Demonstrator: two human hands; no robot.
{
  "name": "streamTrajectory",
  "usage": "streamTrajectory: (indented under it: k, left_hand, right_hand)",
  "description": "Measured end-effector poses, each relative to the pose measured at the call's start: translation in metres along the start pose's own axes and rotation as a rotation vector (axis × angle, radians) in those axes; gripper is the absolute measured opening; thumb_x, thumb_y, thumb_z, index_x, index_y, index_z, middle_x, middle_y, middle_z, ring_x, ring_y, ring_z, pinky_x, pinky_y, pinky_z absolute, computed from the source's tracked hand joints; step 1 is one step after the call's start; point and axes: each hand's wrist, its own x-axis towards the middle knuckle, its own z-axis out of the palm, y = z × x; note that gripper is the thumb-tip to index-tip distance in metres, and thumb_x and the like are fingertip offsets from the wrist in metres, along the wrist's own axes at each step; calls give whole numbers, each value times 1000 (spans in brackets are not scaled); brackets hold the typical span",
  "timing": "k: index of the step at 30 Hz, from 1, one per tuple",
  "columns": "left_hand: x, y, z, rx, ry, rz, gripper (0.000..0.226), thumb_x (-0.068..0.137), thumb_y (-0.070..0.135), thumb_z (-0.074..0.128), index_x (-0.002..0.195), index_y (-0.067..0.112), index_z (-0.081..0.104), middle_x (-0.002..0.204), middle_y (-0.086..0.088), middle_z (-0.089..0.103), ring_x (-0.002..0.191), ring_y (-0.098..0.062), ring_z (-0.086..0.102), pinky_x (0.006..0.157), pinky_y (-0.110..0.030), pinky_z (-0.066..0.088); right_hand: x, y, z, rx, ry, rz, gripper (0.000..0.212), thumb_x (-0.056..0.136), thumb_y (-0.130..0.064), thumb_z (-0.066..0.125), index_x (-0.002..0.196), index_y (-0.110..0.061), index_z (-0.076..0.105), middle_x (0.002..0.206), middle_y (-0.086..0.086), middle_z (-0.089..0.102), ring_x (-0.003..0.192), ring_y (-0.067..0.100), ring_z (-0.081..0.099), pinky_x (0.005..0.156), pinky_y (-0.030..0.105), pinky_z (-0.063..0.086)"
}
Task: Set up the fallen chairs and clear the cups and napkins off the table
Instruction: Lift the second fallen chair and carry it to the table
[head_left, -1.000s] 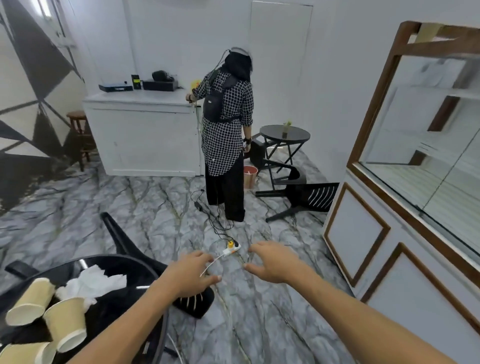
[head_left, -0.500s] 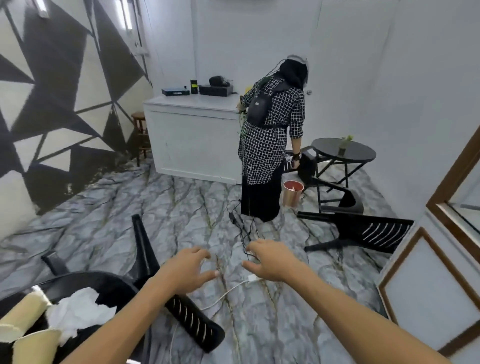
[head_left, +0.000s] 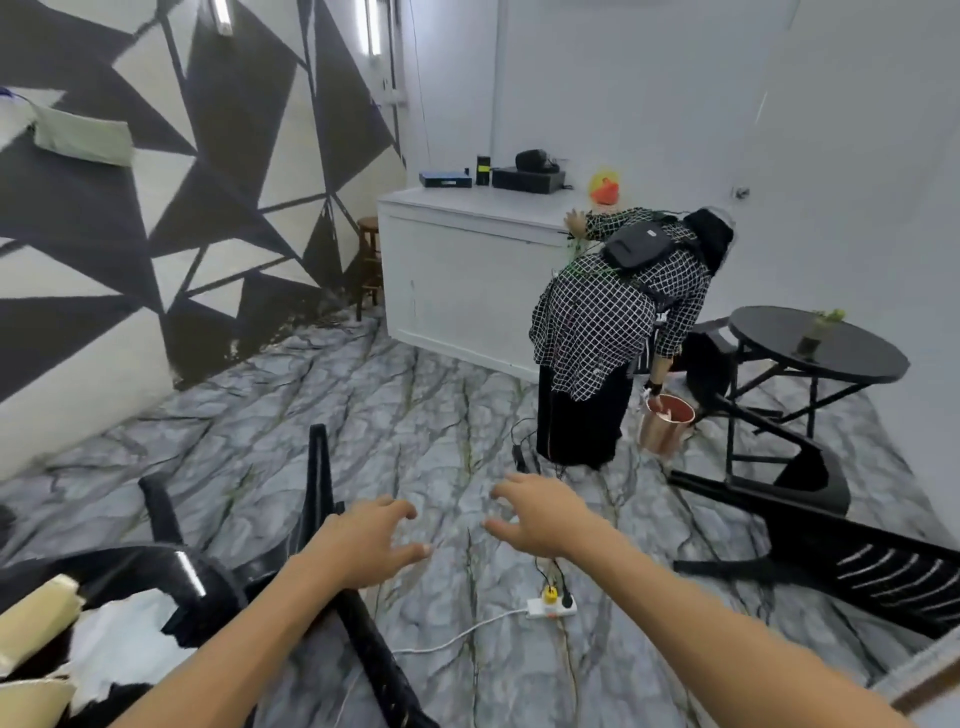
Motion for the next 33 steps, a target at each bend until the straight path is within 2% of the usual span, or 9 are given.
streamTrajectory:
  k: [4, 7, 11, 13, 16, 19, 24, 28, 33]
  left_hand:
    - [49, -11, -6, -17, 27, -50, 71, 86, 74, 46, 143, 30, 43, 145, 7, 48, 125, -17, 51, 98, -40, 48]
    - [81, -15, -9, -47, 35, -92, 80, 80, 82, 42, 142, 31, 43, 144, 8, 47, 125, -16, 50, 97, -38, 48]
    - [113, -26, -18, -64, 27, -131, 73, 84, 76, 44, 142, 31, 43, 146, 10, 45, 131, -16, 43, 103, -40, 45]
    - [126, -33, -27, -75, 24, -163, 75, 81, 79, 43, 140, 32, 44, 144, 11, 47, 126, -15, 47, 100, -40, 47]
    - [145, -46, -38, -95, 45, -204, 66, 87, 71, 48, 141, 33, 44, 144, 10, 47, 127, -15, 47, 99, -37, 47]
    - [165, -58, -44, -120, 61, -254, 71, 86, 73, 46, 144, 32, 42, 147, 10, 45, 131, -16, 44, 101, -39, 48]
    - [202, -63, -53, -140, 78, -356, 70, 88, 70, 48, 145, 30, 40, 149, 8, 43, 129, -16, 47, 101, -41, 49]
    - [233, -64, -63, -155, 119, -443, 70, 88, 71, 46, 146, 32, 39, 151, 7, 42, 133, -15, 45, 102, -35, 45]
    - [258, -63, -61, -183, 158, -555, 71, 86, 75, 43, 144, 32, 41, 150, 8, 42, 132, -16, 45, 104, -36, 44]
  right_hand:
    - [57, 20, -6, -15, 1, -61, 58, 95, -59, 45, 137, -20, 49, 138, 3, 54, 122, 25, 52, 97, 43, 47]
    - [99, 32, -13, -39, -21, -95, 56, 96, -57, 45, 137, -19, 49, 138, 3, 54, 122, 25, 53, 98, 42, 46]
    - [149, 45, -23, -51, -37, -145, 57, 97, -57, 43, 137, -17, 49, 138, 4, 54, 122, 25, 53, 97, 41, 45]
    - [173, 52, -27, -43, -43, -157, 58, 96, -59, 44, 137, -18, 49, 138, 3, 55, 120, 24, 54, 95, 41, 47]
    - [205, 62, -30, -50, -65, -189, 58, 96, -60, 44, 137, -19, 49, 138, 2, 54, 120, 24, 54, 95, 42, 49]
    - [238, 72, -34, -52, -89, -218, 59, 95, -61, 42, 138, -21, 47, 141, 1, 52, 122, 24, 53, 95, 47, 49]
    - [294, 92, -44, -83, -104, -336, 57, 98, -55, 43, 140, -18, 47, 139, 6, 53, 123, 27, 51, 97, 43, 47]
    - [344, 111, -55, -101, -106, -452, 55, 98, -54, 44, 139, -18, 47, 139, 6, 52, 124, 27, 50, 98, 39, 42]
    - [398, 122, -55, -144, -136, -553, 56, 96, -58, 44, 139, -22, 47, 140, 3, 52, 123, 26, 51, 97, 41, 46]
